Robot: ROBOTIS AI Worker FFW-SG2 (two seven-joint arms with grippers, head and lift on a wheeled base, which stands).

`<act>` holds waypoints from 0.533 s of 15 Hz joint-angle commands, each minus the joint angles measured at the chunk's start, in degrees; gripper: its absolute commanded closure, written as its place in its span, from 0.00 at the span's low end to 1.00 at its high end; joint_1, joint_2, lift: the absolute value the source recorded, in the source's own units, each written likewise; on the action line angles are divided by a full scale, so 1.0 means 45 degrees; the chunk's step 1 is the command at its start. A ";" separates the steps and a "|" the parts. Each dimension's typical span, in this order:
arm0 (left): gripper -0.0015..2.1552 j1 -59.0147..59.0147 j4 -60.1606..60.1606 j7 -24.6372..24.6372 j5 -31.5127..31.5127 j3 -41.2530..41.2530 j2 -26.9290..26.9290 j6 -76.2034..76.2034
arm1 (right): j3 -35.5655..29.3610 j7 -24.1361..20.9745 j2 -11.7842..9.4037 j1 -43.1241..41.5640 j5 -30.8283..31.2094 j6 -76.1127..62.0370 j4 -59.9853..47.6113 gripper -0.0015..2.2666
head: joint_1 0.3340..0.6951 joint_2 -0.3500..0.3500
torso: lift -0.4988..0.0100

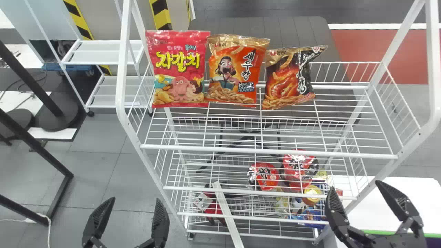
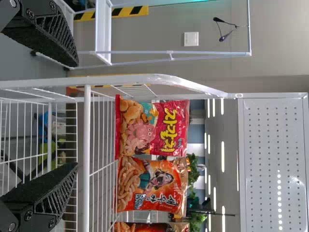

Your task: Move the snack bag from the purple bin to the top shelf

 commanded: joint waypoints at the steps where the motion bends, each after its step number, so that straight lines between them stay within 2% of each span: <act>1: 0.04 0.0029 -0.0008 0.0000 -0.0013 -0.0003 0.0000 0.0000 | 0.0026 0.0001 0.0002 -0.0038 0.0000 0.0013 0.0020 0.05 | 1.00 0.60 | 0.98; 8: 0.04 -0.0010 0.0031 0.0000 -0.0013 -0.0003 0.0000 -0.0039 | 0.0124 0.0001 0.0002 -0.0038 0.0000 -0.0026 0.0001 0.05 | 1.00 0.61 | 0.98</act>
